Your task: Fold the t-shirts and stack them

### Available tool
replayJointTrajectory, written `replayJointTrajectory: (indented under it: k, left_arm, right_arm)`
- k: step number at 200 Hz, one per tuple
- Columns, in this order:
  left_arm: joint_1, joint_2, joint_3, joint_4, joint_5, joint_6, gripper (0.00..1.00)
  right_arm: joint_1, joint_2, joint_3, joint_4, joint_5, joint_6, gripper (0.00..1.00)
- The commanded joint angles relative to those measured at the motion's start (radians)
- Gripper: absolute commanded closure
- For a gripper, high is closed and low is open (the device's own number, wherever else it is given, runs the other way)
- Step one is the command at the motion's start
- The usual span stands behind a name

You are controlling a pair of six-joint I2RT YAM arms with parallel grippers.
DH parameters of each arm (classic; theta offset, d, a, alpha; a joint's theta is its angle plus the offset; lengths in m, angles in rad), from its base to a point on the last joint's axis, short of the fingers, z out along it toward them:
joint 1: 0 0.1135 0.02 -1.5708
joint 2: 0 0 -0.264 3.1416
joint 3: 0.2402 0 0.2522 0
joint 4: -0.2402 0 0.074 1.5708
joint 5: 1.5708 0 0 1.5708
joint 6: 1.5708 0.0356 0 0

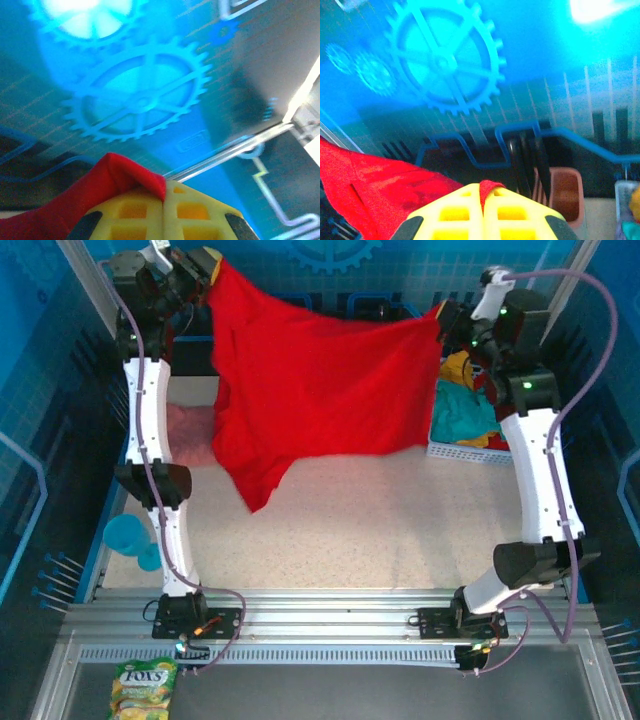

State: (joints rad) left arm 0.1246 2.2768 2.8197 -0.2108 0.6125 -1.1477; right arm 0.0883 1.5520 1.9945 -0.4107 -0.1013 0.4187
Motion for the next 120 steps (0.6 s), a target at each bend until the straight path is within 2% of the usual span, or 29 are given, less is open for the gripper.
replayJointTrajectory:
  k: [1, 18, 33, 48, 65, 86, 98, 120]
  left_arm:
    - [0.019, -0.133, -0.009, 0.266, 0.080, -0.137, 1.00]
    - [0.002, -0.273, -0.178, 0.273, 0.144, -0.083, 1.00]
    - [-0.020, -0.457, -0.445, 0.270, 0.163, 0.034, 1.00]
    - [-0.035, -0.669, -0.746, 0.245, 0.095, 0.190, 1.00]
    - [-0.048, -0.843, -0.994, 0.191, 0.059, 0.325, 1.00]
    - [-0.080, -1.032, -1.282, 0.084, -0.008, 0.434, 1.00]
    - [-0.107, -1.155, -1.473, 0.029, -0.100, 0.498, 1.00]
    - [-0.121, -1.320, -1.802, -0.025, -0.196, 0.524, 1.00]
  right_arm:
    - [-0.041, -0.108, -0.005, 0.091, -0.069, 0.008, 1.00]
    - [-0.056, -0.209, -0.131, 0.102, -0.068, 0.011, 1.00]
    - [-0.062, -0.281, -0.241, 0.072, -0.096, 0.013, 1.00]
    - [-0.063, -0.347, -0.352, -0.002, -0.094, 0.013, 1.00]
    - [-0.061, -0.437, -0.515, -0.055, -0.096, 0.003, 1.00]
    - [-0.053, -0.544, -0.753, -0.087, -0.109, 0.046, 1.00]
    - [-0.030, -0.578, -0.859, -0.129, -0.115, 0.052, 1.00]
    - [0.016, -0.663, -1.066, -0.164, -0.080, 0.077, 1.00]
